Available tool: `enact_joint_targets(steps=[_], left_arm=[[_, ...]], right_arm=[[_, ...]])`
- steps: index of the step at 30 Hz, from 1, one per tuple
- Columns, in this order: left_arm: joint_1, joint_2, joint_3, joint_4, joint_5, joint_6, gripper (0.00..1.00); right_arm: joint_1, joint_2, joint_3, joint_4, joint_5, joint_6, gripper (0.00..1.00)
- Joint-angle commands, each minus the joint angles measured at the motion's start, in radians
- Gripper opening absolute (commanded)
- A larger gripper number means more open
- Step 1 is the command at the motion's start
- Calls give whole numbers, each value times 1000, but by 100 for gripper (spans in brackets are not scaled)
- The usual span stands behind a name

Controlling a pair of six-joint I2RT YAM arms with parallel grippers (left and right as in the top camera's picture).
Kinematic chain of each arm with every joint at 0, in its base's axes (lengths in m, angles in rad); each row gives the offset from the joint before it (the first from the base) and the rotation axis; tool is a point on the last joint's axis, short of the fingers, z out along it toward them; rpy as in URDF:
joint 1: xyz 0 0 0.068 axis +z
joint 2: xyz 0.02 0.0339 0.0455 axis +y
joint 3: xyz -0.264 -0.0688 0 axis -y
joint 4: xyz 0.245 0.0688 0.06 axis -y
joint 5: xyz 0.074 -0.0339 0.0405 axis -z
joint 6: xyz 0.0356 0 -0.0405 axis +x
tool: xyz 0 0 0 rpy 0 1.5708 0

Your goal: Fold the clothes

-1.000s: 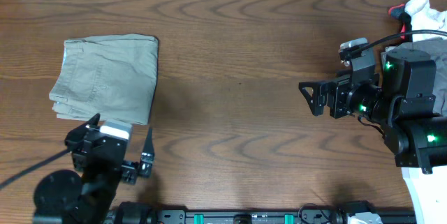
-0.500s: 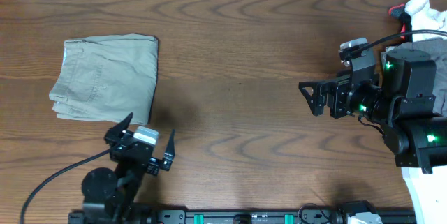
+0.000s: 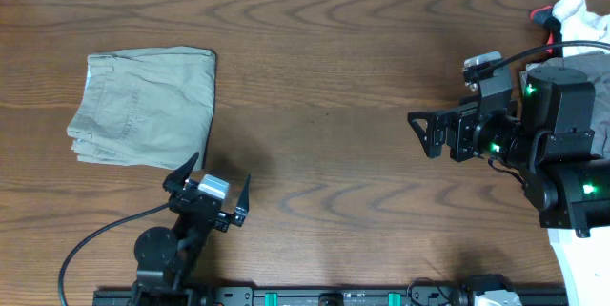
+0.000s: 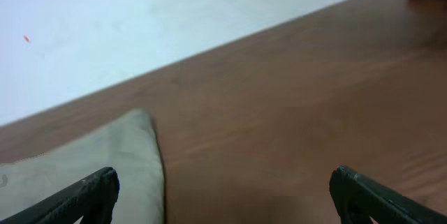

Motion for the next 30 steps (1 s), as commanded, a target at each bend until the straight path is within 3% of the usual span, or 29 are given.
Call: enact_joint_targets(steps=[1,30], left_arm=[[-2,-10,-34,7,16,-16,98],[-2,-8,-54,29,15,-16,98]], right_arm=[[-5,0,8,-1,3,-4,99],[-5,0,8,-1,3,-5,99]])
